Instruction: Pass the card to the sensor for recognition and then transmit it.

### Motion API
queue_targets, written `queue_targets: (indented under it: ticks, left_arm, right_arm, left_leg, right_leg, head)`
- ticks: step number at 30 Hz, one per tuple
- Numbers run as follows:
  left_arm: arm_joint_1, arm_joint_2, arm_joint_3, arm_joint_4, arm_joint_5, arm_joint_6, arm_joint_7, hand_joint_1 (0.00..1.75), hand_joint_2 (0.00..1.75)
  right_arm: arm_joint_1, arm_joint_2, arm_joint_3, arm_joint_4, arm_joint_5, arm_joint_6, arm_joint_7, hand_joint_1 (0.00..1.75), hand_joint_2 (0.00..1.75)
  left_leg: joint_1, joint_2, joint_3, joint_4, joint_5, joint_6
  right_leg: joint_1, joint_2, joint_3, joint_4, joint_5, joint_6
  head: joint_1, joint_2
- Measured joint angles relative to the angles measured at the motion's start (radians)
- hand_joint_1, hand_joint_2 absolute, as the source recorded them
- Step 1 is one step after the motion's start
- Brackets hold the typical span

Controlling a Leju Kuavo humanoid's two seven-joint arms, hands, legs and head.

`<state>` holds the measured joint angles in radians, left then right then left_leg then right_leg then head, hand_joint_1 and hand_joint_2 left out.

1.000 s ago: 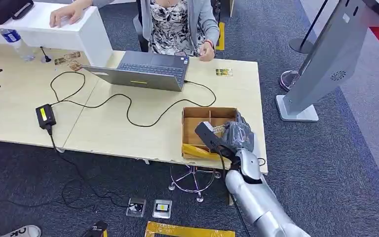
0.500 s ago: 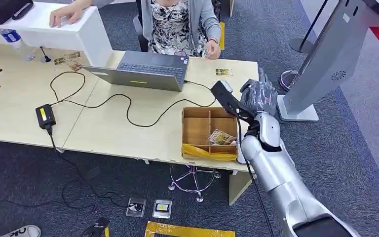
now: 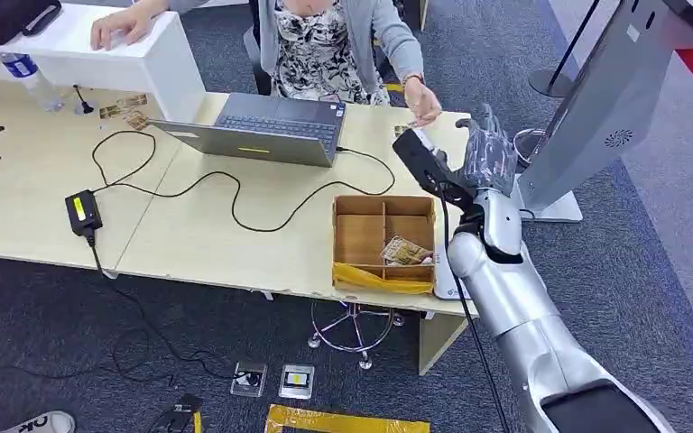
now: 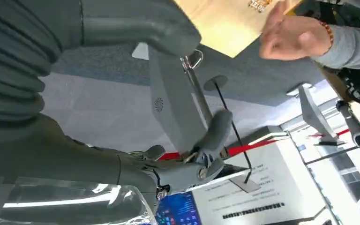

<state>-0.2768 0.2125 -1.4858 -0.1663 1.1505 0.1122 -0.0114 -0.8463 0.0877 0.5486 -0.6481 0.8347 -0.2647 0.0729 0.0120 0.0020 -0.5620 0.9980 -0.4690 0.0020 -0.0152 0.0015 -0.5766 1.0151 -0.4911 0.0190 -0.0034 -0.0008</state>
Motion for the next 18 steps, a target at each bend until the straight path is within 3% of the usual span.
queue_targets:
  ticks: [10, 18]
  left_arm:
    - [0.000, -0.003, 0.000, 0.000, 0.000, -0.006, 0.000, 0.00, 0.00]
    - [-0.001, -0.003, 0.000, 0.000, 0.001, -0.009, 0.000, 0.00, 0.00]
  right_arm:
    - [0.013, 0.000, 0.002, 0.000, 0.007, 0.024, 0.022, 0.00, 1.75]
    - [0.045, -0.013, 0.002, -0.050, 0.038, 0.107, 0.060, 0.00, 1.75]
  left_leg:
    - [0.000, 0.000, 0.000, 0.000, 0.000, 0.000]
    - [0.000, 0.000, 0.000, 0.000, 0.000, 0.000]
  right_leg:
    - [0.000, 0.000, 0.000, 0.000, 0.000, 0.000]
    - [0.000, 0.000, 0.000, 0.000, 0.000, 0.000]
  head:
    - [0.000, 0.000]
    - [0.000, 0.000]
